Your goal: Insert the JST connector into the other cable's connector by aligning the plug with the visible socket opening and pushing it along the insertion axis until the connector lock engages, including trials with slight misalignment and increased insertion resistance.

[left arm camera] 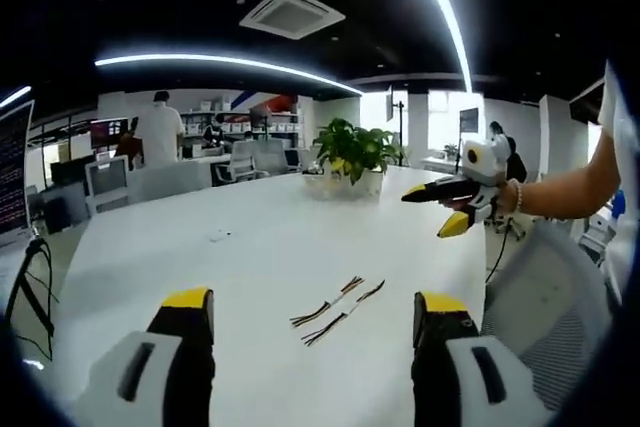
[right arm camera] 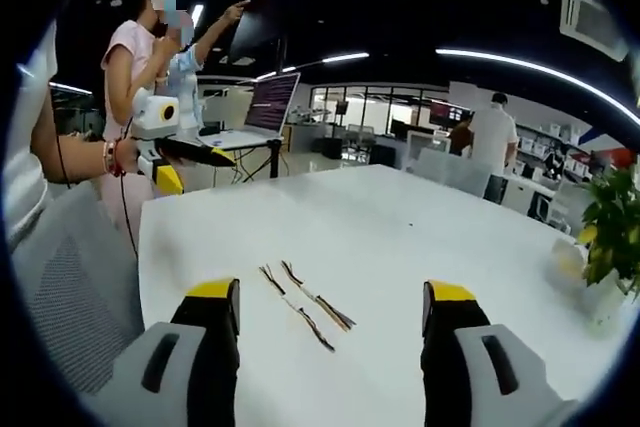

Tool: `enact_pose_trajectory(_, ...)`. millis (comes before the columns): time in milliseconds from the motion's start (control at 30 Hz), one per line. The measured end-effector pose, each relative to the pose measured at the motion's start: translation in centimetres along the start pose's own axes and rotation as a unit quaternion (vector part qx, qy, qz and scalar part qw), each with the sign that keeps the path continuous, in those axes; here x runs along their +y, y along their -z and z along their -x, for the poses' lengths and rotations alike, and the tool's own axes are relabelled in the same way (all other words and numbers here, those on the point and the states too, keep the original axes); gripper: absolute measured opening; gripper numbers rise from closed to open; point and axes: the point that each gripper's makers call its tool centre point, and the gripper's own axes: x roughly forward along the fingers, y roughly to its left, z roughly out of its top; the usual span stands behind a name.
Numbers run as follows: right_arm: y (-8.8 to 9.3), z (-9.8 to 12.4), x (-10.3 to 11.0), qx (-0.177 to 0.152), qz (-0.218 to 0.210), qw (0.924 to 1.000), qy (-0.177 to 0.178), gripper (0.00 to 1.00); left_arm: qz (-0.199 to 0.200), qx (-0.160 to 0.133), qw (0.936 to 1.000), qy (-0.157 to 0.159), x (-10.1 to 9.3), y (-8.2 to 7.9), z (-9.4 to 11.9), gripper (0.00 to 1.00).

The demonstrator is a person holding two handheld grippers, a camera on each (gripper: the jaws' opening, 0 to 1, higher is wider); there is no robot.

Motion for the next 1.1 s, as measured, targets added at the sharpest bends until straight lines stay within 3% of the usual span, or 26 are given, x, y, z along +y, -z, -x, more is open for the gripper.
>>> enact_pose_trajectory(467, -0.4, 3.7, -0.4, -0.025, -0.021, 0.9984, 0.047, 0.73, 0.009, -0.001, 0.9995, -0.03, -0.9, 0.9, 3.9, 0.81)
enact_pose_trajectory(767, 1.9, 4.8, 0.6, -0.008, -0.048, 0.9973, 0.055, 0.74, 0.029, 0.015, 0.9984, -0.046, -1.6, 3.2, 5.7, 0.81)
enact_pose_trajectory(833, 2.1, 5.4, 0.4, 0.001, -0.043, 0.9972, 0.061, 0.73, 0.037, 0.015, 0.9981, -0.047, -1.9, 3.5, 6.1, 0.8)
enact_pose_trajectory(967, 1.9, 6.4, -0.2, -0.009, -0.052, 0.9961, 0.072, 0.72, 0.045, 0.019, 0.9974, -0.053, -2.2, 4.2, 6.8, 0.8)
enact_pose_trajectory(1100, 3.1, 7.1, 0.0, 0.006, -0.052, 0.9956, 0.077, 0.72, 0.052, 0.025, 0.9971, -0.048, -2.9, 4.8, 6.9, 0.8)
